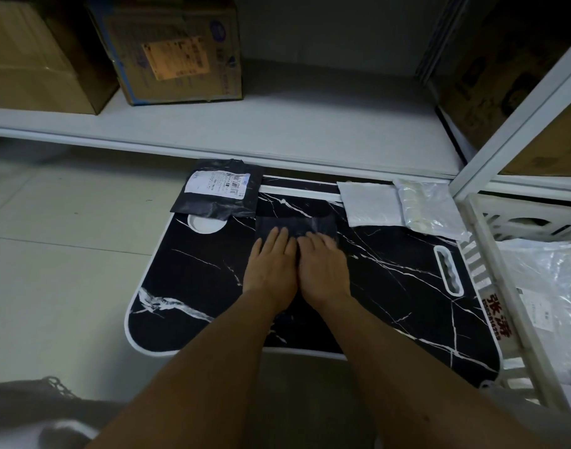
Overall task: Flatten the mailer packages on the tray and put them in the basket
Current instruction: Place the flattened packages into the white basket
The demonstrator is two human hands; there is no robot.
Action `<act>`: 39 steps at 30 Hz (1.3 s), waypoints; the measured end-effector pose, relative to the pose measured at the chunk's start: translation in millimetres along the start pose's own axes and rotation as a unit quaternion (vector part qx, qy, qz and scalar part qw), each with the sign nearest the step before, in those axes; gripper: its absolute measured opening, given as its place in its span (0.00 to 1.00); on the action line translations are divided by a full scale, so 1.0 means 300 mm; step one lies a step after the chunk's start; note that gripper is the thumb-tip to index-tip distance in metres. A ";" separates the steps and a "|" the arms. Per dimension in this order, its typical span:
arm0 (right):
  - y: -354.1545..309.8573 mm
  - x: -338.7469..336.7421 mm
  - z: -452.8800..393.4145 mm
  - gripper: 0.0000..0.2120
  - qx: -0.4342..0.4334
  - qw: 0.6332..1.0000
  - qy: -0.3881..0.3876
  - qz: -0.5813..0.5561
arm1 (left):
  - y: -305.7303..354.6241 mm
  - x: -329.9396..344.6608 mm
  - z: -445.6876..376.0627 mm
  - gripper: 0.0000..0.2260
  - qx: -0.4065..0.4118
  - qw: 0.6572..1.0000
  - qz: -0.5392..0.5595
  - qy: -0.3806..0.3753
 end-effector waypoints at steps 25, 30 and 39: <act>0.003 -0.017 0.048 0.23 0.047 0.997 -0.036 -0.040 | -0.016 -0.013 0.060 0.25 -0.071 0.997 -0.006 0.001; -0.024 0.003 0.139 0.23 0.024 0.999 -0.037 -0.027 | 0.014 -0.008 0.127 0.25 -0.035 0.999 -0.022 -0.003; -0.013 0.131 0.180 0.33 -0.023 0.997 -0.069 0.031 | 0.000 0.085 0.174 0.29 -0.003 0.997 -0.054 -0.052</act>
Point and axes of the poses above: each hand's wrist, its own z-axis away from the middle knuckle, its own x-axis out of the palm, y = z × x, the point moved 7 cm from there along -z, towards the middle knuckle, and after that the axes turned 8 degrees about z, right-handed, at the moved point
